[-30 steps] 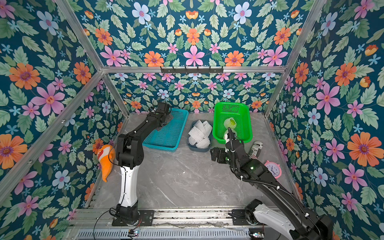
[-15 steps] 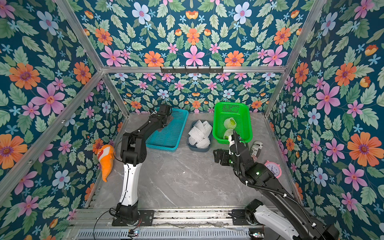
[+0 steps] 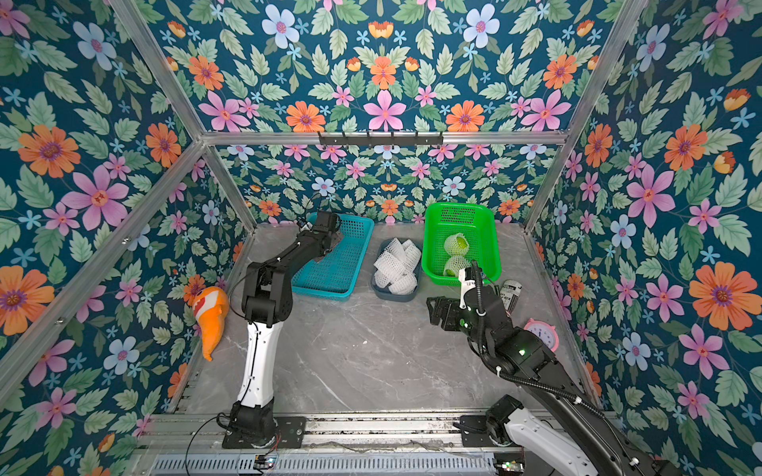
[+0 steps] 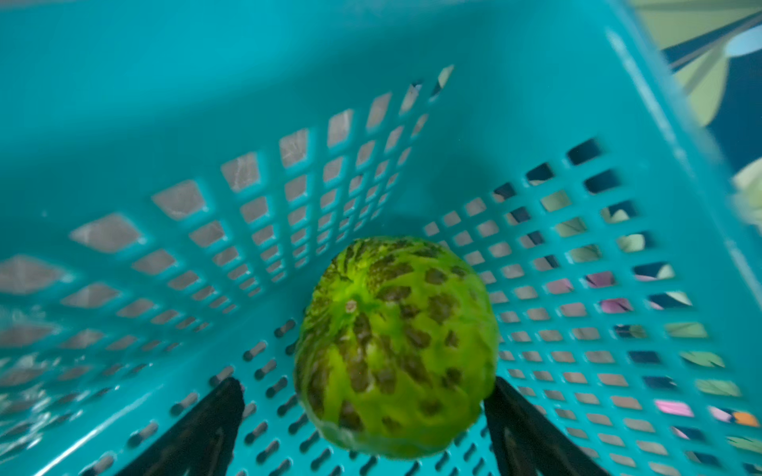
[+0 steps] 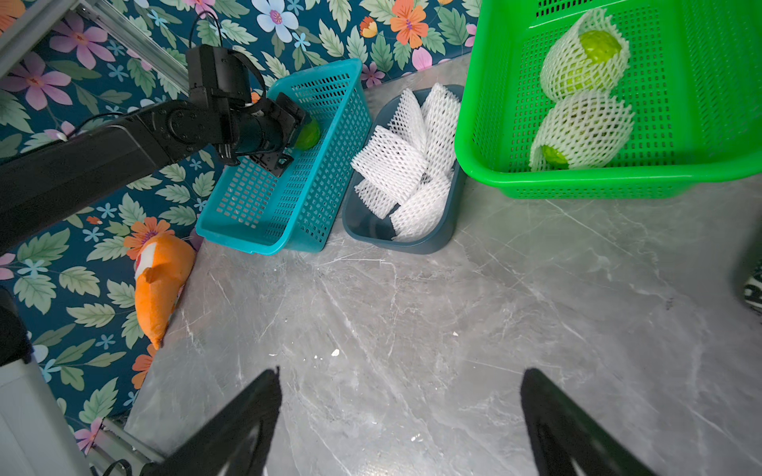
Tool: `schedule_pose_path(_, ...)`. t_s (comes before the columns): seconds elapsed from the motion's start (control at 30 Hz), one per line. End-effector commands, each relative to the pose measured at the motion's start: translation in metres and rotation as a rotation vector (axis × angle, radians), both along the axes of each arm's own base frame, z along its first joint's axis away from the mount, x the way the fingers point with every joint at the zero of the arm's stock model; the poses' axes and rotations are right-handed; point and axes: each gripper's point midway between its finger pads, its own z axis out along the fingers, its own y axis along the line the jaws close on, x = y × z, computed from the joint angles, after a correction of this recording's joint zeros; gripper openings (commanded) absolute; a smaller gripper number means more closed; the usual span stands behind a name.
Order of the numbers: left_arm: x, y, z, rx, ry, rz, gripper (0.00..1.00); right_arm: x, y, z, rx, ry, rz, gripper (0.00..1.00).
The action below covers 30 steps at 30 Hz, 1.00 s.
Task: Sleeve custard apples in foam nets
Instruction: Pick up the custard apple from the basket.
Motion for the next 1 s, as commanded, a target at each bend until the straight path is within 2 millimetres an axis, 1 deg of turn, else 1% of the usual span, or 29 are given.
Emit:
schedule_pose_path(0.0, 0.003, 0.002, -0.002, 0.000, -0.005, -0.007, 0.89, -0.004, -0.001, 0.003, 0.023, 0.008, -0.002, 0.91)
schedule_pose_path(0.03, 0.004, 0.001, -0.001, 0.000, -0.011, -0.009, 0.88, -0.005, -0.001, 0.003, 0.024, 0.009, -0.003, 0.91)
schedule_pose_path(0.1, 0.006, 0.001, 0.001, 0.002, -0.018, -0.016, 0.78, -0.005, -0.002, 0.004, 0.026, 0.010, -0.006, 0.91)
schedule_pose_path(0.27, 0.006, 0.001, 0.010, 0.005, -0.028, -0.037, 0.70, -0.004, 0.001, 0.001, 0.049, 0.013, -0.008, 0.90)
schedule_pose_path(0.37, 0.004, -0.001, 0.019, 0.003, -0.038, -0.054, 0.69, -0.002, 0.004, -0.002, 0.064, 0.015, -0.005, 0.90)
schedule_pose_path(0.53, -0.005, -0.002, 0.049, -0.004, -0.086, -0.083, 0.67, 0.000, 0.011, -0.008, 0.065, 0.025, 0.007, 0.90)
schedule_pose_path(0.6, -0.012, -0.003, 0.057, -0.013, -0.099, -0.094, 0.67, 0.000, 0.013, -0.010, 0.064, 0.029, 0.012, 0.90)
schedule_pose_path(0.63, -0.015, -0.003, 0.061, -0.017, -0.106, -0.103, 0.68, 0.001, 0.014, -0.011, 0.065, 0.030, 0.015, 0.90)
schedule_pose_path(0.67, -0.018, -0.003, 0.063, -0.018, -0.108, -0.109, 0.72, 0.001, 0.014, -0.012, 0.066, 0.031, 0.014, 0.90)
schedule_pose_path(0.77, -0.021, -0.005, 0.065, -0.020, -0.105, -0.138, 0.86, 0.001, 0.016, -0.013, 0.070, 0.030, 0.019, 0.90)
schedule_pose_path(0.83, -0.020, -0.006, 0.061, -0.023, -0.079, -0.154, 0.93, 0.000, 0.016, -0.012, 0.072, 0.030, 0.022, 0.90)
schedule_pose_path(0.97, -0.013, -0.010, 0.044, -0.056, -0.046, -0.181, 0.98, -0.003, 0.013, -0.014, 0.070, 0.028, 0.019, 0.89)
